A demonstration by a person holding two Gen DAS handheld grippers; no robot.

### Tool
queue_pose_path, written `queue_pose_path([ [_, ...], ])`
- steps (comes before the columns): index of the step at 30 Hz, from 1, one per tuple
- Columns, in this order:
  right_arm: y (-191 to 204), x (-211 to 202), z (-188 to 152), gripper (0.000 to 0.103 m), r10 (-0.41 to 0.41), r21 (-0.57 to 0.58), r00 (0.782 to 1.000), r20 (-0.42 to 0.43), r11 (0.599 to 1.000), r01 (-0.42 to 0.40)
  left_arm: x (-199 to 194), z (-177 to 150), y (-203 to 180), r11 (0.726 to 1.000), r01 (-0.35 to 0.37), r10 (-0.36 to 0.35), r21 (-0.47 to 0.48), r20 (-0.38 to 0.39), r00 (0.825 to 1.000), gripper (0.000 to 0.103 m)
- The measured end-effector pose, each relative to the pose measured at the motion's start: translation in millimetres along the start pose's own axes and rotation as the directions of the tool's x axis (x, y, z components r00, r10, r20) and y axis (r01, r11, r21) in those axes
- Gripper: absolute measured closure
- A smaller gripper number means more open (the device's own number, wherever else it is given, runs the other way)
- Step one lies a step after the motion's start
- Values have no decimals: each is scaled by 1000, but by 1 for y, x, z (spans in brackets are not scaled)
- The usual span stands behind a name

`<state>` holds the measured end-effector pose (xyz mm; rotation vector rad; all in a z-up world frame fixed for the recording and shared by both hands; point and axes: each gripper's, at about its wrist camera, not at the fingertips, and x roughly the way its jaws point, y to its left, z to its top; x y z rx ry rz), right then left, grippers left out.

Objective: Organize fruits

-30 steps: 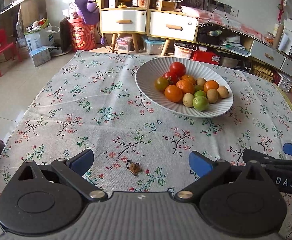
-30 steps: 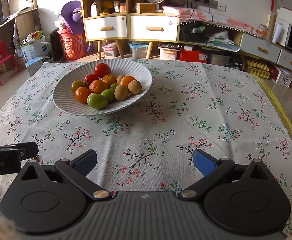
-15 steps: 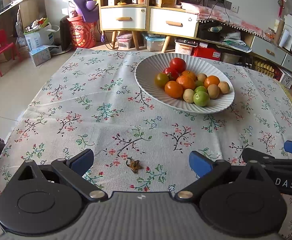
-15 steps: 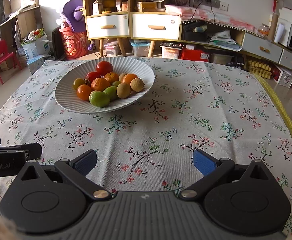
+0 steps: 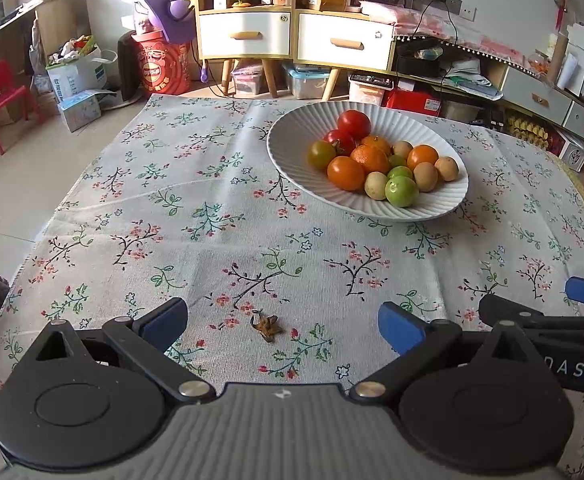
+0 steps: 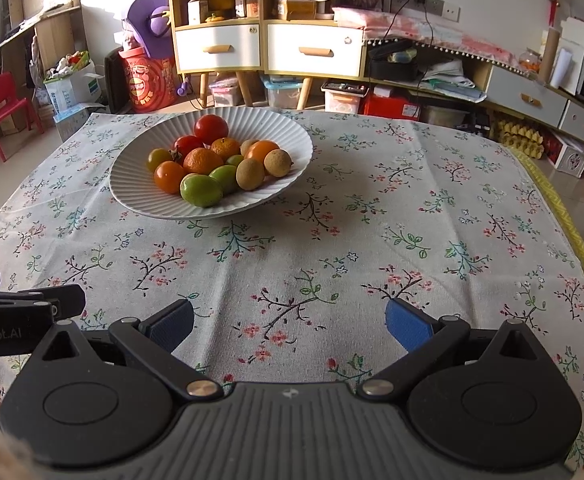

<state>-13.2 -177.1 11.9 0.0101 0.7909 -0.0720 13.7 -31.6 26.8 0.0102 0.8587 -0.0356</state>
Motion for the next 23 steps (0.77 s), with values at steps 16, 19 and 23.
queue_pose_path([
  [16, 0, 0, -1, 1, -1, -10, 1000, -1, 1000, 1, 0, -1, 0, 1000, -2, 2, 4, 0, 1000, 7],
  [19, 0, 0, -1, 1, -1, -10, 1000, -1, 1000, 1, 0, -1, -1, 1000, 0, 0, 8, -2, 1000, 7],
  [23, -1, 0, -2, 1, -4, -11, 1000, -6, 1000, 3, 1, -2, -4, 1000, 2, -2, 21, -4, 1000, 7],
])
